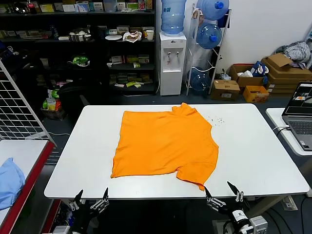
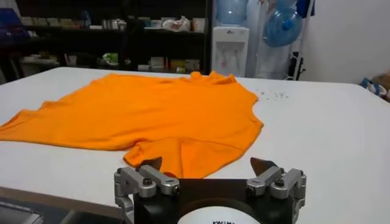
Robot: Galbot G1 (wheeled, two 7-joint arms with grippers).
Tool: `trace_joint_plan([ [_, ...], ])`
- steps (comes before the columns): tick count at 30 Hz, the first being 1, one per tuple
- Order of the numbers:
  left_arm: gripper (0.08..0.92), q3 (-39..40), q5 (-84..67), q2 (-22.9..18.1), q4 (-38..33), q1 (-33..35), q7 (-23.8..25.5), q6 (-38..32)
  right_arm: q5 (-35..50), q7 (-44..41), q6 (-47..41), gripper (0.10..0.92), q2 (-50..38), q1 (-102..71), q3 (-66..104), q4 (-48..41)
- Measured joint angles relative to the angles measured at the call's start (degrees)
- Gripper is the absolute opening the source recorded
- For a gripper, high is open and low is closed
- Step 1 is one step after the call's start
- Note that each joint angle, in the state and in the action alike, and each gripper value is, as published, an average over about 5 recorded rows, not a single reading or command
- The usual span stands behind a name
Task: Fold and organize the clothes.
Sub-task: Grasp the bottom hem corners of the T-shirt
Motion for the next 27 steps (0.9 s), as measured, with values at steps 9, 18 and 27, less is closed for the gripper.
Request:
trace_joint_plan([
  [9,0.921,0.1,-0.1,0.4,0.3,-1.1,0.7,0.0,0.2,1.5,-1.6,0.921,0.1,2.5,-1.6,-1.3],
  [18,0.921,3.5,-1.8,0.7,4.6,-7.3,0.8,1.1,-0.7,4.3,-4.1,0.921,1.4,9.1,-5.8,-5.6],
  [27,0.921,8.2,-3.7,0.3,9.8,-15.5,0.0,2.3,-2.3,6.3,-5.7,0.921,3.4,13.5,-9.6,-9.4],
])
